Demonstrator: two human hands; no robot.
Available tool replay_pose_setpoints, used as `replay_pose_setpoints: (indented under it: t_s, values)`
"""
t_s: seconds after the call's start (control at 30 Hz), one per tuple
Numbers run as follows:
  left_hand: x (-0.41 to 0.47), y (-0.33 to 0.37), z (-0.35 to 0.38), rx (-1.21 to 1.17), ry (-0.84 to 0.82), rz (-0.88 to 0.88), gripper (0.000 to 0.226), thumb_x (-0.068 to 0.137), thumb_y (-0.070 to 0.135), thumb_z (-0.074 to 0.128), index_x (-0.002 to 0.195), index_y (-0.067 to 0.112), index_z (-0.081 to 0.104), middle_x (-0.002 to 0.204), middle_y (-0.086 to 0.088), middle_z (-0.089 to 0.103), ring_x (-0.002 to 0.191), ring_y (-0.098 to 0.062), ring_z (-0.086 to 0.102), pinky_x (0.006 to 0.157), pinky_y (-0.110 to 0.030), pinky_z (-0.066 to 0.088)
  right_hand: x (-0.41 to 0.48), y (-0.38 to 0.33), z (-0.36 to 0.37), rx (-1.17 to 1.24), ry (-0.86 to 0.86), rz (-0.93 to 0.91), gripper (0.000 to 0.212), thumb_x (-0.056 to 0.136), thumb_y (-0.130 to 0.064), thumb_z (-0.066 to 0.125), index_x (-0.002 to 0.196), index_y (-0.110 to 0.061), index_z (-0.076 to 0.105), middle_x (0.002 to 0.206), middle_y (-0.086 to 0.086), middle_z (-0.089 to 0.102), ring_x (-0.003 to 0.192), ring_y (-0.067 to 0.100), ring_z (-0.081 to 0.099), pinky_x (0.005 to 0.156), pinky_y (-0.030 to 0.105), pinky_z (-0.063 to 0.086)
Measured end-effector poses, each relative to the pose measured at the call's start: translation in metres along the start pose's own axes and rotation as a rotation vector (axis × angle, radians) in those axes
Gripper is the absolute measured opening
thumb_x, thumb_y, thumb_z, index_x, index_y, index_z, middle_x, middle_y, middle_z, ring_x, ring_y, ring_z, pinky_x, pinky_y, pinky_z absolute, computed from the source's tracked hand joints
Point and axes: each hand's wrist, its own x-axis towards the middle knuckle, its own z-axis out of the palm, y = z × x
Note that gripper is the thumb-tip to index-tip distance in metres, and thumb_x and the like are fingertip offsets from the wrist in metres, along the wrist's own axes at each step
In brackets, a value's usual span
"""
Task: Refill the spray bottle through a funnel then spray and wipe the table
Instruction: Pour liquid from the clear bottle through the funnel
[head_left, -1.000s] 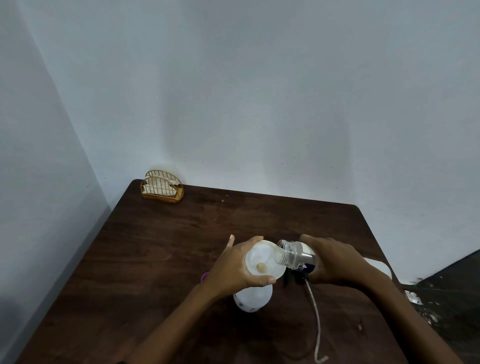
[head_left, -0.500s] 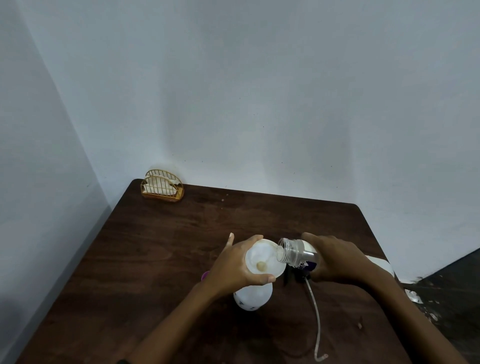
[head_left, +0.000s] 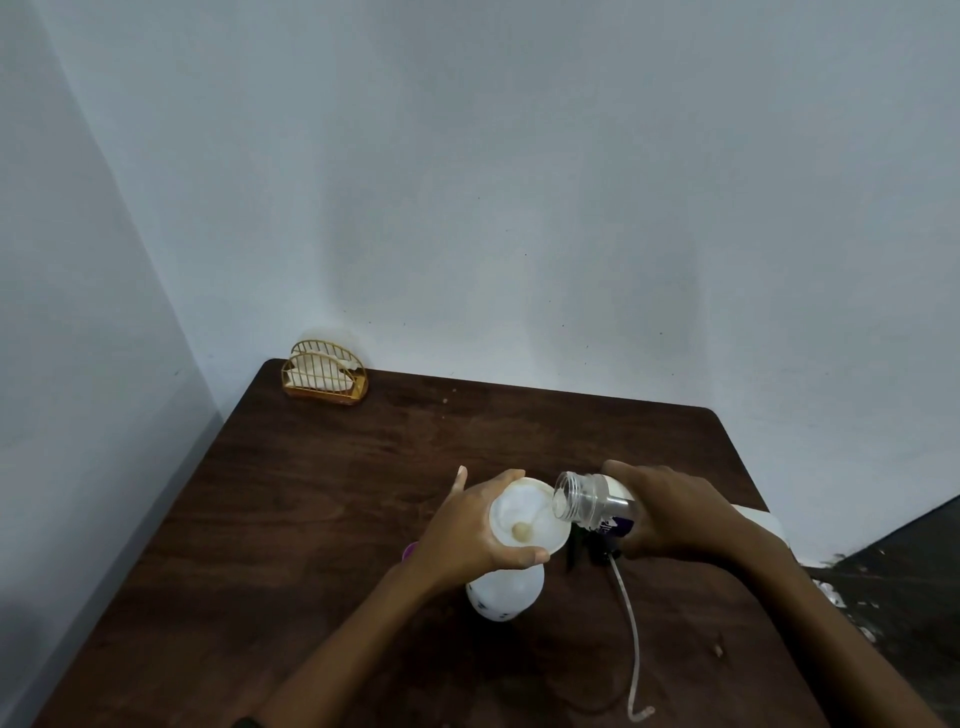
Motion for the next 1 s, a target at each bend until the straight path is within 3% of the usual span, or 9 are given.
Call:
replay_pose_setpoints:
  t_s: [0.37, 0.63, 1.0]
  values:
    - [-0.0002, -0.0012, -0.0010, -0.003, -0.003, -0.013, 0.100, 0.056, 0.076, 0.054, 0.142, 0.027, 0.035, 0.139, 0.014, 0.048, 0.125, 0.001, 0.043, 0.116, -0.029, -0.012, 0.0036, 0.0005, -0.0007, -0.002, -0.001, 0.005, 0.043, 0.065, -0.041, 0.071, 0.098, -0.029, 0.046, 0.087, -0.010, 0.061, 0.078, 0.014, 0.058, 0.063, 0.029, 0.047]
    - [-0.0006, -0.0001, -0.0002, 0.003, 0.006, -0.010, 0.100, 0.056, 0.075, 0.053, 0.142, 0.026, 0.035, 0.139, 0.012, 0.049, 0.126, 0.000, 0.044, 0.113, -0.026, -0.013, 0.0012, -0.0009, -0.0037, -0.016, -0.021, 0.001, 0.040, 0.067, -0.038, 0.070, 0.093, -0.031, 0.041, 0.086, -0.011, 0.057, 0.075, 0.013, 0.053, 0.056, 0.024, 0.040]
    - [-0.0002, -0.0028, 0.0011, 0.007, 0.008, -0.018, 0.099, 0.057, 0.075, 0.055, 0.142, 0.027, 0.035, 0.139, 0.013, 0.048, 0.126, 0.001, 0.043, 0.112, -0.024, -0.014, 0.0040, 0.0005, -0.0050, -0.015, -0.026, 0.007, 0.049, 0.065, -0.038, 0.071, 0.106, -0.030, 0.047, 0.093, -0.010, 0.062, 0.081, 0.014, 0.057, 0.062, 0.028, 0.044]
